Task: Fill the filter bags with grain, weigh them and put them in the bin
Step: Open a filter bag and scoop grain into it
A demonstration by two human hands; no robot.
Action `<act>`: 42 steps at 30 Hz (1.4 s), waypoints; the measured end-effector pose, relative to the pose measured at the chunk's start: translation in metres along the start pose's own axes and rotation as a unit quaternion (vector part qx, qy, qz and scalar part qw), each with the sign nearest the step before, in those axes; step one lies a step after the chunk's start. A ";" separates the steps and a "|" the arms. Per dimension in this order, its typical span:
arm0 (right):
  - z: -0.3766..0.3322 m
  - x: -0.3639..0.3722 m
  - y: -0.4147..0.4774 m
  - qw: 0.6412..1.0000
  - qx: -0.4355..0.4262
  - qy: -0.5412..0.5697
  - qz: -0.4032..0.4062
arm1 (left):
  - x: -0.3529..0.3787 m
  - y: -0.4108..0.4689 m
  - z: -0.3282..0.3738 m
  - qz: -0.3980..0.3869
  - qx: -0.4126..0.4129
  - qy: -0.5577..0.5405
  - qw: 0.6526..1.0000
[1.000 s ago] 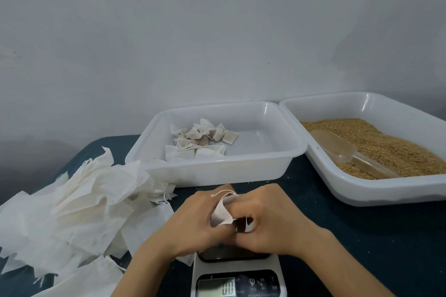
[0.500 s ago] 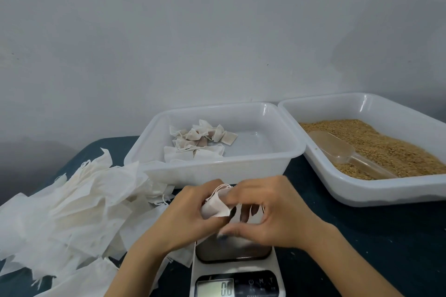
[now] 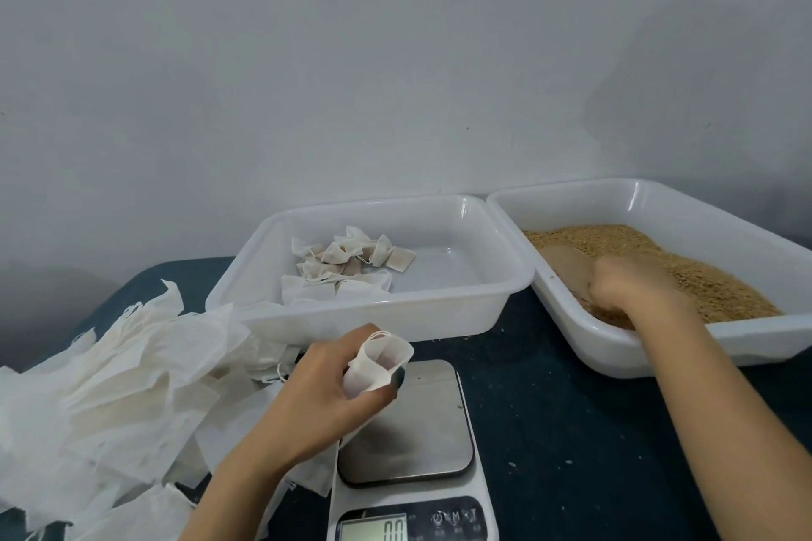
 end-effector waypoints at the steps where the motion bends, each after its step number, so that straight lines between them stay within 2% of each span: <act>1: 0.002 0.002 0.002 1.000 0.007 -0.009 -0.005 | 0.001 0.000 0.000 -0.001 0.003 0.008 1.000; 5: 0.007 -0.001 0.007 0.999 0.036 0.005 0.040 | 0.001 -0.001 0.000 -0.001 0.001 0.025 1.000; 12: 0.012 0.001 0.004 0.999 0.027 -0.029 0.003 | 0.003 -0.002 -0.002 -0.003 -0.010 0.017 1.000; 16: 0.010 -0.006 0.005 0.996 0.043 0.030 0.068 | 0.005 -0.002 -0.003 -0.009 -0.013 0.021 1.000; 18: 0.012 -0.009 0.005 0.994 0.057 0.013 0.090 | 0.005 -0.002 -0.004 -0.009 -0.015 0.023 1.000; 21: 0.010 -0.004 0.005 0.995 0.058 -0.041 0.064 | 0.005 -0.002 -0.005 -0.011 -0.022 0.025 0.999; 26: 0.014 0.011 0.010 0.995 0.089 -0.040 0.001 | 0.007 -0.002 -0.006 -0.011 -0.029 0.021 0.999; 30: 0.000 0.016 0.011 0.998 0.003 -0.048 -0.036 | 0.007 -0.002 -0.007 -0.014 -0.036 0.020 0.999; 35: -0.004 0.017 0.013 0.997 -0.043 0.032 -0.062 | 0.009 0.000 -0.004 -0.016 -0.029 0.013 0.999; 42: 0.002 0.018 0.019 0.988 -0.009 0.141 -0.058 | 0.009 0.002 -0.010 -0.010 -0.045 0.034 0.998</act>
Point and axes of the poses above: each hand's wrist, its own y-axis towards the middle knuckle, its own x-axis out of the palm, z = x × y, the point moved 5 cm from there along y, towards the middle knuckle, and after that the axes turned 1 degree about z, right-handed, at the moved point
